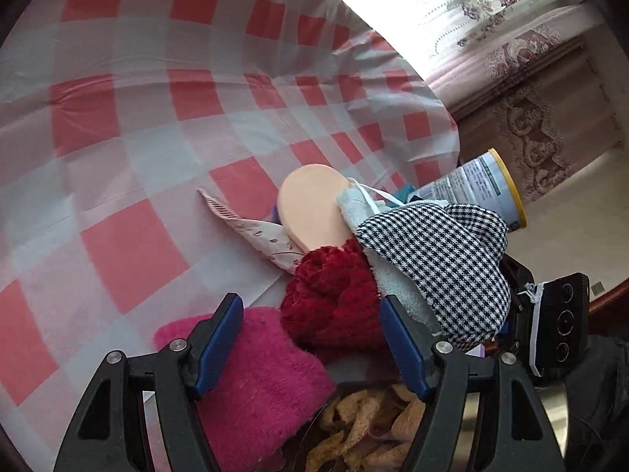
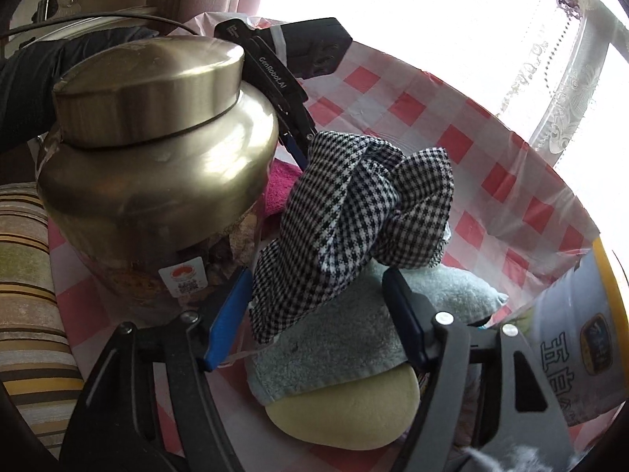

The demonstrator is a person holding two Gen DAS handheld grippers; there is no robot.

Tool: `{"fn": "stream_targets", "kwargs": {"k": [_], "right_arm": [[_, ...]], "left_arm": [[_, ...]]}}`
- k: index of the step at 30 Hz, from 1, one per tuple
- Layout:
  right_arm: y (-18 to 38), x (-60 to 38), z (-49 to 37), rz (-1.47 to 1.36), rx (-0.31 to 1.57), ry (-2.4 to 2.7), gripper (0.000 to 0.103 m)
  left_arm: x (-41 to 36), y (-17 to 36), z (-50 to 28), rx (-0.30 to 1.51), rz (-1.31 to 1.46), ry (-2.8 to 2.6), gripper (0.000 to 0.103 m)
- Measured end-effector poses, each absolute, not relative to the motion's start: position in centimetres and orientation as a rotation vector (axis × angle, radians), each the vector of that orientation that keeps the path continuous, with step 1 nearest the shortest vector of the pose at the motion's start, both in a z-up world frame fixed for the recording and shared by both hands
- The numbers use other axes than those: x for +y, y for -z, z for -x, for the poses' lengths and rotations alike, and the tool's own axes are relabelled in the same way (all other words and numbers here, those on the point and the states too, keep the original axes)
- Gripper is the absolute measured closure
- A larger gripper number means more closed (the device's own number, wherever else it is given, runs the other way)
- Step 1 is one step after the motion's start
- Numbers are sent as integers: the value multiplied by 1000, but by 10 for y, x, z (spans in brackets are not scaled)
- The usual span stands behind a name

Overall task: Organize soft objects
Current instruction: 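Grasp the red fuzzy bow with the left tool while the right tool grasps the houndstooth cloth, then lift the red bow and houndstooth cloth off the table toward the white box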

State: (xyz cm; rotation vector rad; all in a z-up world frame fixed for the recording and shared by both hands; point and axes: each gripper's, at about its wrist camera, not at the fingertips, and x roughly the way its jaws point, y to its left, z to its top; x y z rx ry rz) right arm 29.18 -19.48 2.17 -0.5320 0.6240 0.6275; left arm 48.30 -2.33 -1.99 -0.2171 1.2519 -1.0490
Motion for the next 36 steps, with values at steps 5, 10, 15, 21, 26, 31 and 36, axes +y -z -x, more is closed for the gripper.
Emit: {"fn": "stream_targets", "kwargs": {"k": [5,10,15,21,26,31,36], "right_arm": [[-20,-195,-297,522,631,-623,57],[-22,-198,-305,489,639,-590,87],[-26,-201,-296,468,627,-559,92],[-23,-205,-284,419,662,-557,92],[-23,-211,-265,375,673,-560,93],[-31,-218,-249,322,673,-545,93],[-37,-220,-228,292,669,-540,92]], "left_arm": [[-47,30,-490,1315,194,1110,35],[-60,31,-490,1313,117,1109,86],[-39,23,-490,1276,115,969,89],[6,20,-486,1254,179,754,89],[46,11,-464,1163,311,646,89],[71,-10,-438,1032,421,552,89],[97,-19,-415,941,538,422,89]]}}
